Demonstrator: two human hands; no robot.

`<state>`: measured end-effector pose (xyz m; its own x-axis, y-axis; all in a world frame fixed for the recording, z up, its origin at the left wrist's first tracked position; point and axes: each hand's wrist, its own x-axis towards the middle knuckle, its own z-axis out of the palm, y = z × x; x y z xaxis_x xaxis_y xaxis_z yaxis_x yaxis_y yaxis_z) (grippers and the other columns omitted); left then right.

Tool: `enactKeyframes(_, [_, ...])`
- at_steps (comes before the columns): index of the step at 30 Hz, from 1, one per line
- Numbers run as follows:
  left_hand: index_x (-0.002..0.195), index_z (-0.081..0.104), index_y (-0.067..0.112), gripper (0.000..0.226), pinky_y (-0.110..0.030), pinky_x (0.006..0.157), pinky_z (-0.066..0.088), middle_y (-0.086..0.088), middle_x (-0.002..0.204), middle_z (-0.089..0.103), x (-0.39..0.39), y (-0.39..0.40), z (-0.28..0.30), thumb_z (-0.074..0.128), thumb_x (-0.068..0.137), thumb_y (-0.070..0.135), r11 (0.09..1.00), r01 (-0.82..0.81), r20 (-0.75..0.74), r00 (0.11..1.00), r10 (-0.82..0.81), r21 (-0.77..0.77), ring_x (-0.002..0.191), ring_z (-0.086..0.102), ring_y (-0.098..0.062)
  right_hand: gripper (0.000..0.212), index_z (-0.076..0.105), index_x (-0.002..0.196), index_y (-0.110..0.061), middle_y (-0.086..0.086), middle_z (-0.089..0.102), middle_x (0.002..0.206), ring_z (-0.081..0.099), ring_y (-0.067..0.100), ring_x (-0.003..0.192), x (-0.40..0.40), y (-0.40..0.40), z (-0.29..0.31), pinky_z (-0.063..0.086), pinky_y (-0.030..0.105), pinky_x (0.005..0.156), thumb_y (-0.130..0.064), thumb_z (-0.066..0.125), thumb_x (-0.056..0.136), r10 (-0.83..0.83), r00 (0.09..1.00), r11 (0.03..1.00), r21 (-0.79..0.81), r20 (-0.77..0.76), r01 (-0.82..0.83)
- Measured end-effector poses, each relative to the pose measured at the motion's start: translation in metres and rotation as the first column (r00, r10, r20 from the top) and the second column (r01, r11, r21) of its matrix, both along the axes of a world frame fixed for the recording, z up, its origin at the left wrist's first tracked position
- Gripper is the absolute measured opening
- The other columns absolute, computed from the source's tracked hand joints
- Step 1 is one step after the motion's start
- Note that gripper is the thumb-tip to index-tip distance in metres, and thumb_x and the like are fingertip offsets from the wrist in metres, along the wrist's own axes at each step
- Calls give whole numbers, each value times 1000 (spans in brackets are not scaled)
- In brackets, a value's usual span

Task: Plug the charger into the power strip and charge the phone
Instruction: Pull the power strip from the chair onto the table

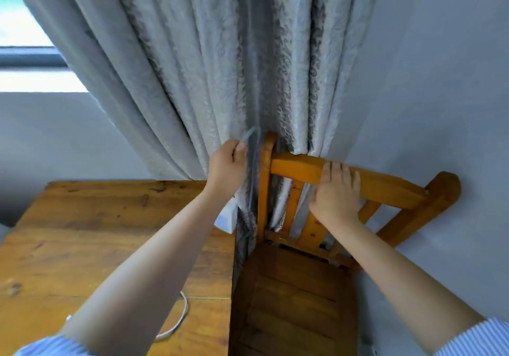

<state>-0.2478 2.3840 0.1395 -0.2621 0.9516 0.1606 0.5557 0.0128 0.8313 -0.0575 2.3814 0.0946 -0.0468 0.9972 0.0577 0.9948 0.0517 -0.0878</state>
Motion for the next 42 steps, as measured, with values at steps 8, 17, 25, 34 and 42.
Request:
enactKeyframes(8, [59, 53, 25, 38, -15, 37, 27, 9, 37, 44, -72, -92, 18, 42, 93, 11, 986, 162, 228, 962, -150, -38, 36, 33, 0, 55, 27, 136, -4, 19, 35, 144, 29, 33, 134, -69, -48, 6, 27, 46, 112, -21, 52, 90, 367, 820, 926, 88, -439, -367])
enactKeyframes(17, [62, 59, 18, 32, -13, 38, 27, 9, 44, 43, -177, -237, 22, 48, 90, 5, 962, 217, 207, 961, -181, -166, 36, 33, 0, 23, 57, 98, 4, 17, 57, 84, 53, 27, 80, -173, -148, 20, 40, 24, 63, -11, 41, 94, 485, 595, 786, 20, -642, -619])
enactKeyframes(25, [77, 61, 6, 10, -12, 45, 31, 2, 57, 44, -262, -336, 8, 67, 76, -1, 916, 242, -129, 947, -295, -320, 50, 38, -10, 22, 55, 95, 2, 15, 54, 91, 47, 21, 78, -222, -265, 23, 38, 29, 69, -15, 39, 95, 575, 708, 760, -51, -410, -648])
enactKeyframes(34, [74, 58, 0, 8, -27, 60, 37, -7, 68, 51, -284, -355, -48, 66, 77, -1, 933, 201, -243, 929, -278, -300, 68, 45, -22, 24, 52, 95, -1, 5, 44, 86, 44, 19, 74, -225, -298, 11, 35, 29, 64, -18, 36, 96, 500, 792, 821, -98, -351, -562])
enactKeyframes(42, [93, 62, 1, 16, -28, 62, 35, -9, 83, 59, -303, -334, -87, 50, 91, 13, 797, 177, -352, 826, -439, -577, 76, 51, -23, 20, 54, 96, -4, 5, 48, 84, 48, 21, 75, -214, -259, -5, 38, 31, 65, -18, 39, 95, 391, 815, 847, -180, -427, -500])
